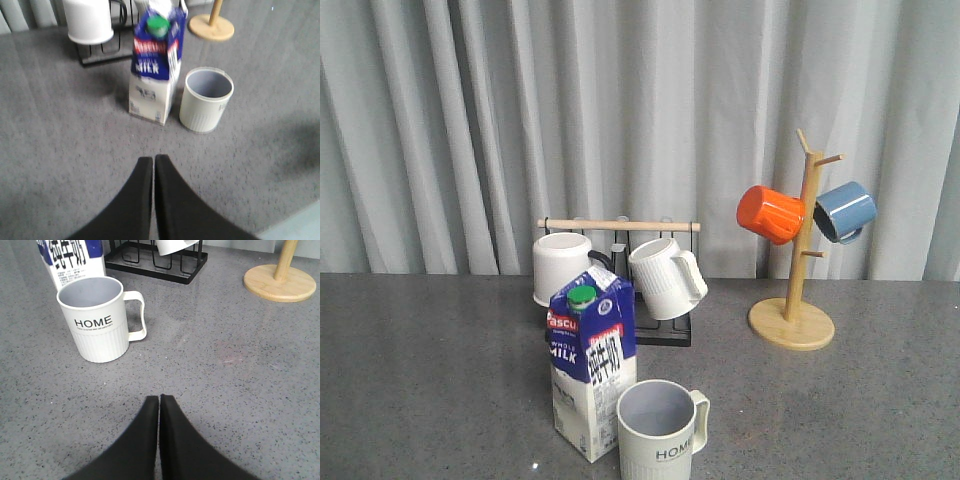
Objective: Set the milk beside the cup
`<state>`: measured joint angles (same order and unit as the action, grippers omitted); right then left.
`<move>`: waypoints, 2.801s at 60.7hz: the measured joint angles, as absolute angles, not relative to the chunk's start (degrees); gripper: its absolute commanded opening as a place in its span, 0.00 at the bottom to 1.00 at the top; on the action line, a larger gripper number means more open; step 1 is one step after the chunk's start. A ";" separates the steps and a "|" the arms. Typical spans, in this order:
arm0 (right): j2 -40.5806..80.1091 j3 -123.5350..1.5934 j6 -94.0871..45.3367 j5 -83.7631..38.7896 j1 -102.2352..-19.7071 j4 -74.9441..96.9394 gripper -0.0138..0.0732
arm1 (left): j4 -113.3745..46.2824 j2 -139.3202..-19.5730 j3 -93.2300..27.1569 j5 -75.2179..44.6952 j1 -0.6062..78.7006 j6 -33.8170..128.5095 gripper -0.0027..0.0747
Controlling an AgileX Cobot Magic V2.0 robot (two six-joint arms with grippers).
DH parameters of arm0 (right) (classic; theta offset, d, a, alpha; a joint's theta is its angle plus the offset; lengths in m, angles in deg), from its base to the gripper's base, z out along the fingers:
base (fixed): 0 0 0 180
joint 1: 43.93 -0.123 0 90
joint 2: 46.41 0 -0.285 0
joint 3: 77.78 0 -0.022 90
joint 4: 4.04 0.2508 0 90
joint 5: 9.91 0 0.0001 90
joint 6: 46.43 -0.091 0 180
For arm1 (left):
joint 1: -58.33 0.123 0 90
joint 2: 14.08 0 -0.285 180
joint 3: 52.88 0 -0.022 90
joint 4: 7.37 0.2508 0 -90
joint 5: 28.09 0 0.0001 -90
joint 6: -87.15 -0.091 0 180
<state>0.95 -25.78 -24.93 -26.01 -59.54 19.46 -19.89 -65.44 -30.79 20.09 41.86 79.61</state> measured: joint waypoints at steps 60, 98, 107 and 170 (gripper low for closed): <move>0.95 -25.78 -24.93 -26.01 -59.54 19.46 0.15 | -11.40 -45.39 20.82 -43.06 51.02 89.59 0.03; 0.95 -25.78 -24.93 -26.49 -59.54 19.46 0.15 | -11.51 -21.22 25.77 -23.83 58.41 87.15 0.03; 0.95 -25.78 -24.93 -26.60 -59.54 19.46 0.15 | -11.51 -21.22 25.77 -23.77 58.48 87.15 0.03; 0.17 -25.78 -24.93 -27.13 -59.54 17.52 0.15 | -11.51 -21.22 25.77 -23.64 58.48 87.15 0.03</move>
